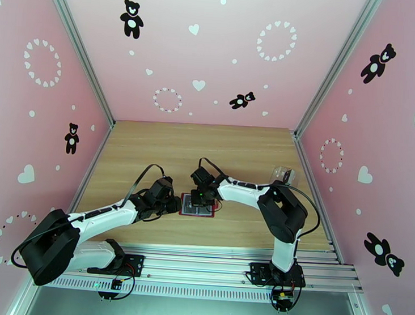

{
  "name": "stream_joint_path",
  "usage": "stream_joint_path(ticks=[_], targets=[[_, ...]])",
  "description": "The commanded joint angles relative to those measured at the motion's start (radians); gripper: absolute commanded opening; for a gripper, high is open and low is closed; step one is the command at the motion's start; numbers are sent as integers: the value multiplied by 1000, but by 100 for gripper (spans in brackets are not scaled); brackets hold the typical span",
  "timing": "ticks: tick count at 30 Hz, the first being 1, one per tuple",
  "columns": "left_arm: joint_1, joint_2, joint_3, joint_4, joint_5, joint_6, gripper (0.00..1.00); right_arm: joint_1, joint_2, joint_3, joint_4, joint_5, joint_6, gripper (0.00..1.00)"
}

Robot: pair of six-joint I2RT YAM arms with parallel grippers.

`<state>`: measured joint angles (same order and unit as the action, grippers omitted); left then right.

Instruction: Put the credit cards into the card holder

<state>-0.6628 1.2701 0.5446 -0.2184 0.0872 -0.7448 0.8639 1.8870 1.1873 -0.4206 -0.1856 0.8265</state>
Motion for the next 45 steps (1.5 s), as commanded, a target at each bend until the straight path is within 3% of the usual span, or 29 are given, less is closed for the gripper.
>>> stream_joint_path(ticks=[1, 21, 45], targets=[[7, 5, 3, 13, 17, -3, 33, 6, -33, 7, -56, 45, -7, 10], [7, 23, 3, 47, 48, -11, 33, 7, 96, 15, -60, 12, -18, 9], [0, 127, 29, 152, 130, -28, 33, 8, 93, 8, -55, 12, -20, 8]])
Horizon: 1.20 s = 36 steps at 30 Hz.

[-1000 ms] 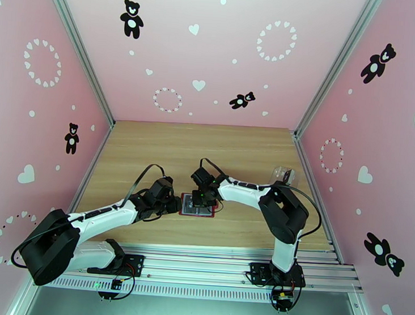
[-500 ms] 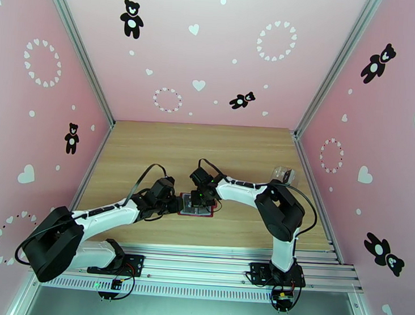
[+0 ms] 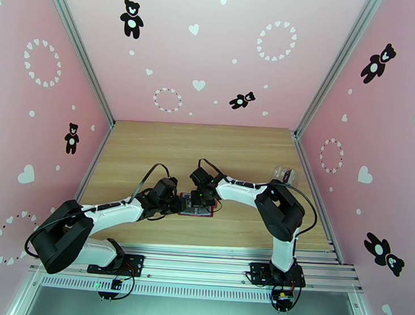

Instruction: Put the credit cards into the card holder

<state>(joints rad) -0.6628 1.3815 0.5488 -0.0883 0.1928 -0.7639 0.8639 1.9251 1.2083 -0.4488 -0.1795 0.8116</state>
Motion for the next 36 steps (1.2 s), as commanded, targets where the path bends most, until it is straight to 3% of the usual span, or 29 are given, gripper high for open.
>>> stream_joint_path(ticks=[1, 36], targets=[[-1, 19, 25, 24, 26, -8, 33, 9, 55, -11, -28, 5, -5, 8], [-27, 69, 42, 53, 35, -12, 33, 10, 55, 4, -39, 4, -9, 8]])
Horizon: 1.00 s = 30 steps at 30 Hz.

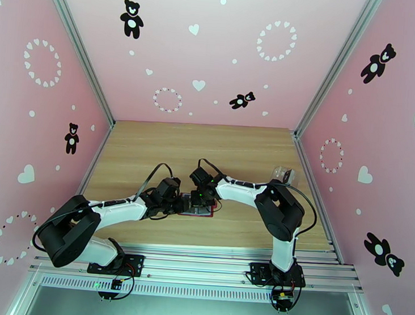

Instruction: Put the credit cards into the card holder

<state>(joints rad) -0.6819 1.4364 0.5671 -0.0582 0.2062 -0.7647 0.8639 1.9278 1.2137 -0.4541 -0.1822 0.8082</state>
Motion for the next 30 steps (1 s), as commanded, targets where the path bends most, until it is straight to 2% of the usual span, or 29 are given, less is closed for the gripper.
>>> stream_joint_path(ticks=[1, 5, 12, 17, 27, 30], targets=[[-10, 17, 26, 25, 23, -12, 32, 10, 49, -2, -33, 7, -5, 7], [-17, 20, 37, 43, 33, -17, 32, 9, 7, -20, -17, 34, 13, 8], [-29, 12, 51, 60, 43, -23, 32, 8, -139, -53, -21, 95, 32, 22], [-52, 29, 85, 83, 64, -31, 32, -29, -273, -107, -76, 168, 23, 28], [-158, 246, 315, 99, 98, -25, 35, -260, -591, -306, -208, 246, -45, 35], [-168, 219, 331, 67, 76, -7, 37, -350, -653, -336, -249, 264, -82, 40]])
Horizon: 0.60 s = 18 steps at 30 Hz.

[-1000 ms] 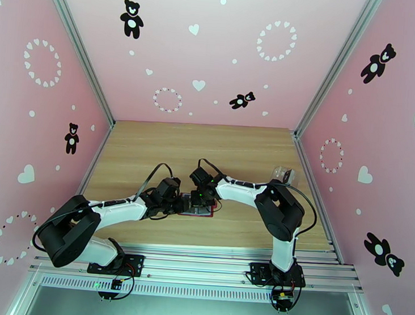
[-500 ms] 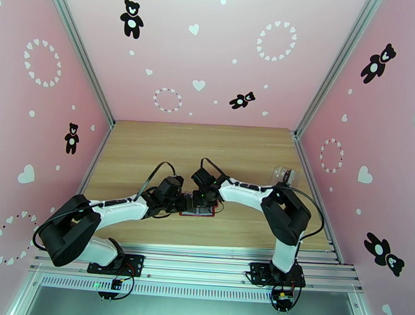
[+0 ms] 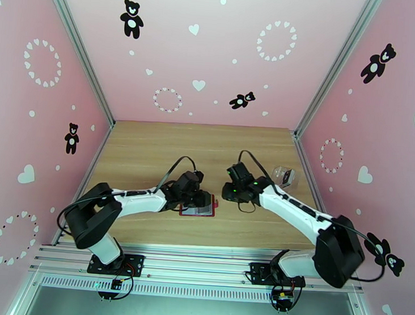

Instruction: Put the credit cards into the card holder

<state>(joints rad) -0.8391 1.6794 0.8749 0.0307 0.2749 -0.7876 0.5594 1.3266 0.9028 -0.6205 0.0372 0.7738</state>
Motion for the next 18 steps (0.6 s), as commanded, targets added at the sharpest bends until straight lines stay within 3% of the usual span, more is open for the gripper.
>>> stream_joint_path(ticks=[1, 8, 13, 18], targets=[[-11, -48, 18, -43, -14, 29, 38, -73, -64, -25, -90, 51, -63, 42], [-4, -238, -52, -205, -148, 89, 41, -264, -5, 111, -178, 155, -165, 57], [18, -376, -155, -272, -216, 93, 42, -394, 139, 273, -280, 359, -259, 70], [50, -466, -235, -288, -227, 89, 44, -551, 232, 334, -272, 301, -308, 73]])
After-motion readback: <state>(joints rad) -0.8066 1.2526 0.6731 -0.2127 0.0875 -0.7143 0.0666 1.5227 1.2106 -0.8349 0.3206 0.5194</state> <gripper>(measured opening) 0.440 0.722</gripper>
